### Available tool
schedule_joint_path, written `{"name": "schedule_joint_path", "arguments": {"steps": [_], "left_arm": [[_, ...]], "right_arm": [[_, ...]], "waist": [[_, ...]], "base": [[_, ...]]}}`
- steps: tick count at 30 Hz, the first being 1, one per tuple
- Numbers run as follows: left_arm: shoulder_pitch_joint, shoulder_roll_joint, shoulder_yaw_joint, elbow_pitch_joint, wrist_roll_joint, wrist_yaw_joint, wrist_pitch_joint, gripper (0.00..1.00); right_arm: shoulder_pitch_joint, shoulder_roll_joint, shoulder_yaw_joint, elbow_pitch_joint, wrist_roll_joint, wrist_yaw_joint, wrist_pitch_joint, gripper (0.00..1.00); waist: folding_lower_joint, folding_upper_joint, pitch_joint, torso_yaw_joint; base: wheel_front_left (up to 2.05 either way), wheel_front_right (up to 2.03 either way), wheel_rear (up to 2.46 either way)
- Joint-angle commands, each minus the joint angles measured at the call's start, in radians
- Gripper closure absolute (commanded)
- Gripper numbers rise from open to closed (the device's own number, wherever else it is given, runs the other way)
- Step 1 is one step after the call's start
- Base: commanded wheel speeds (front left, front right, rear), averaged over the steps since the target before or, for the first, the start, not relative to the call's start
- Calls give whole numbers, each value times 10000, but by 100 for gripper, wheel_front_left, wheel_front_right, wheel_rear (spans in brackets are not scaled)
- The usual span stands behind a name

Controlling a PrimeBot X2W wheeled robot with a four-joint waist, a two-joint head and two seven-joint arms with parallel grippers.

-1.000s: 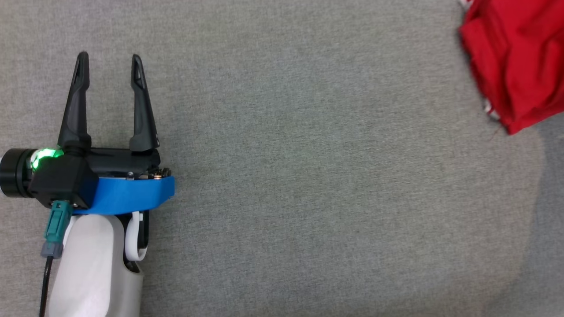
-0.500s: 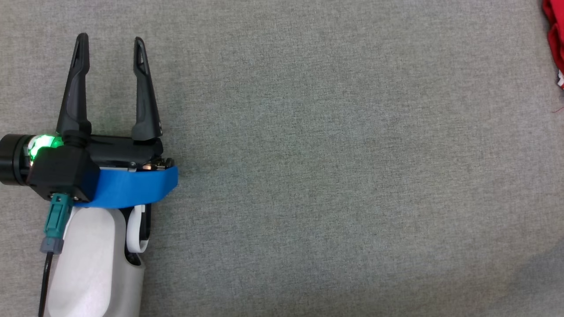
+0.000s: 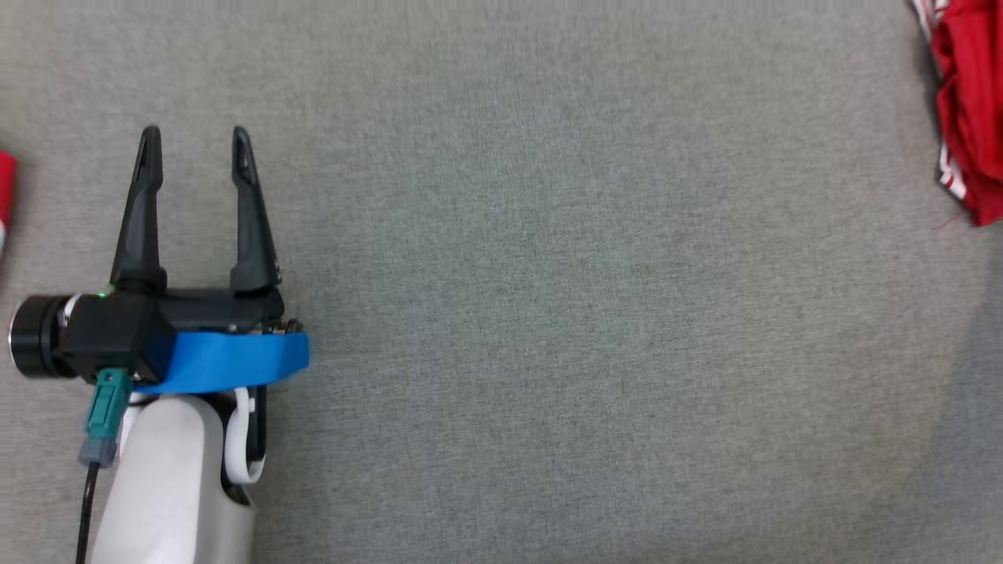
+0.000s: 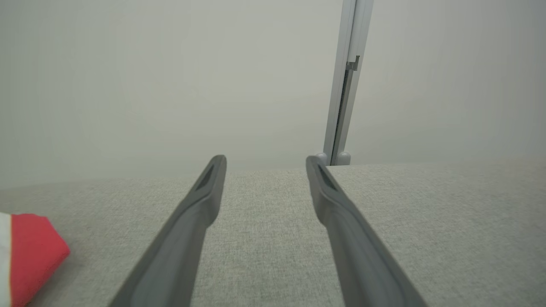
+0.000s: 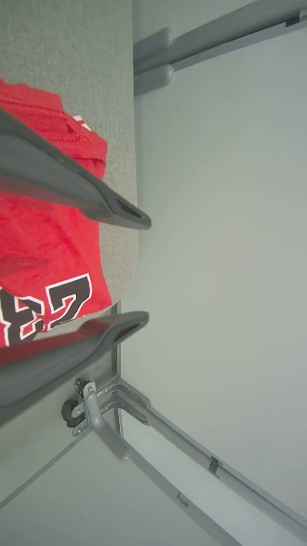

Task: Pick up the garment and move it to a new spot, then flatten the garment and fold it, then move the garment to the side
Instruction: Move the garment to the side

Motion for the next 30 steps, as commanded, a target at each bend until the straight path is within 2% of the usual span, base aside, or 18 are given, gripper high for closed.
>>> {"name": "schedule_joint_path", "arguments": {"steps": [1, 11, 17, 23, 30], "left_arm": [[158, 52, 87, 83, -83, 14, -72, 0], [1239, -102, 197, 785, -460, 9, -146, 0], [1873, -142, 237, 1172, -608, -55, -156, 0], [2340, -191, 299, 1331, -747, -28, -160, 0], [2823, -204, 296, 1425, -763, -24, -162, 0]], "right_arm": [[277, 240, 76, -107, 126, 4, -107, 0], [1696, 1717, 1272, -1428, 78, 4, -338, 0], [2604, 2741, 1626, -2364, 34, 4, -337, 0], [3865, 3665, 1624, -3438, -84, 4, -340, 0], [5672, 4320, 1327, -4662, -345, 4, -340, 0]], "waist": [[0, 0, -343, -140], [0, 0, -2149, 211], [0, 0, -3107, 423], [0, 0, -3778, 577], [0, 0, -4379, 619]], "base": [[0, 0, 0], [0, 0, 0], [0, 0, 0], [0, 0, 0], [0, 0, 0]]}}
